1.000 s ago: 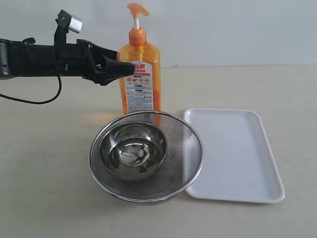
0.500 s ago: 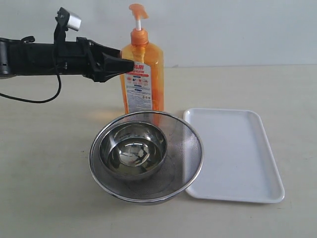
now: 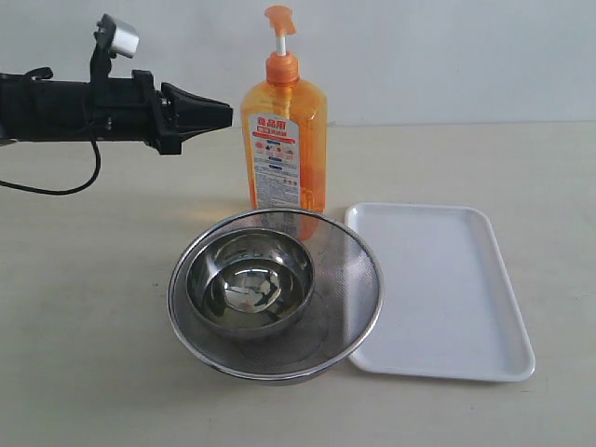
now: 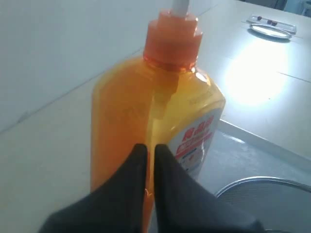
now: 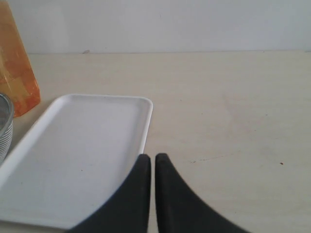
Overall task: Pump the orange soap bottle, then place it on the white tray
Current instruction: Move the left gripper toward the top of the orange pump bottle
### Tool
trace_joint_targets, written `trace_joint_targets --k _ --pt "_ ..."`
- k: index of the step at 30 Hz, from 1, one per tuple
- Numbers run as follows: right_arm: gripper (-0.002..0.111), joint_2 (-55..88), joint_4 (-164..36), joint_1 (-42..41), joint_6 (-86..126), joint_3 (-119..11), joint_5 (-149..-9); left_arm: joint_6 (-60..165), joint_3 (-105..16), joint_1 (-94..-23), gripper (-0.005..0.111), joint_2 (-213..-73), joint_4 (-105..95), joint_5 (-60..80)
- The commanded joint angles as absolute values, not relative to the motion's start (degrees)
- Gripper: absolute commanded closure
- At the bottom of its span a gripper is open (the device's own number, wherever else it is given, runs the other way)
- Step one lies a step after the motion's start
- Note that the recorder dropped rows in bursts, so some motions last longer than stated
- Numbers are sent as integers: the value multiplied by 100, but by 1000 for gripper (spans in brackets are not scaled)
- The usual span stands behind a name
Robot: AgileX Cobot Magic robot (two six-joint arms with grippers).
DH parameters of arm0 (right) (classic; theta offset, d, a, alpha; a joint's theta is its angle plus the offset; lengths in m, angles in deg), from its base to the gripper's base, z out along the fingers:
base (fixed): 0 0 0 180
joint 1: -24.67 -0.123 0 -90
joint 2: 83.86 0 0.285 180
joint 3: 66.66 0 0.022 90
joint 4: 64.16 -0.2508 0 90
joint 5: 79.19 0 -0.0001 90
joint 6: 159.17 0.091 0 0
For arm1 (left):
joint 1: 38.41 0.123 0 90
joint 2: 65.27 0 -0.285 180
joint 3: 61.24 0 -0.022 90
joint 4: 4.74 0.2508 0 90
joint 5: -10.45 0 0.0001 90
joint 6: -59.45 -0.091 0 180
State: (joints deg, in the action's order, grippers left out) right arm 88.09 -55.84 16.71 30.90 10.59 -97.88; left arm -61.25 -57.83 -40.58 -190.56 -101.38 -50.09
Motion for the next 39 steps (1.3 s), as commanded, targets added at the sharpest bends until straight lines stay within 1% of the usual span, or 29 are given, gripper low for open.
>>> trace_joint_targets --k 1,14,16,18,20,22,23,24,25,28,32,37,39 --pt "108 8835 -5588 1712 3086 1056 -9763 -6272 -5808 -3861 102 -19051 -10468 -5397" --pt "108 8835 -5588 1712 3078 1056 -9766 -6272 -6147 -3763 102 -19051 -10468 -5047" --pt "108 8835 -5588 1712 3078 1056 -9766 -6272 -6208 -3763 99 -19051 -10468 -5008" --pt "108 8835 -5588 1712 3078 1056 -9766 -6272 -6231 -3776 88 -19051 -10468 -5005" --pt "108 8835 -5588 1712 3078 1056 -9766 -6272 -6231 -3776 72 -19051 -10468 -4947" --pt "108 8835 -5588 1712 3078 1056 -9766 -6272 -6231 -3776 49 -19051 -10468 -4933" --pt "108 8835 -5588 1712 3078 1056 -9766 -6272 -6231 -3776 31 -19051 -10468 -4878" --pt "108 8835 -5588 1712 3078 1056 -9766 -6272 -6231 -3786 25 -19051 -10468 -4878" --pt "108 8835 -5588 1712 3078 1056 -9766 -6272 -6258 -3814 22 -19051 -10468 -4851" --pt "108 8835 -5588 1712 3078 1056 -9766 -6272 -6258 -3986 22 -19051 -10468 -4776" --pt "108 8835 -5588 1712 3078 1056 -9766 -6224 -6258 -4243 22 -19051 -10138 -5083" --pt "108 8835 -5588 1712 3078 1056 -9766 -6235 -6258 -4243 22 -19051 -10468 -5386" --pt "108 8835 -5588 1712 3078 1056 -9766 -6266 -6258 -4243 22 -19051 -10468 -5804"
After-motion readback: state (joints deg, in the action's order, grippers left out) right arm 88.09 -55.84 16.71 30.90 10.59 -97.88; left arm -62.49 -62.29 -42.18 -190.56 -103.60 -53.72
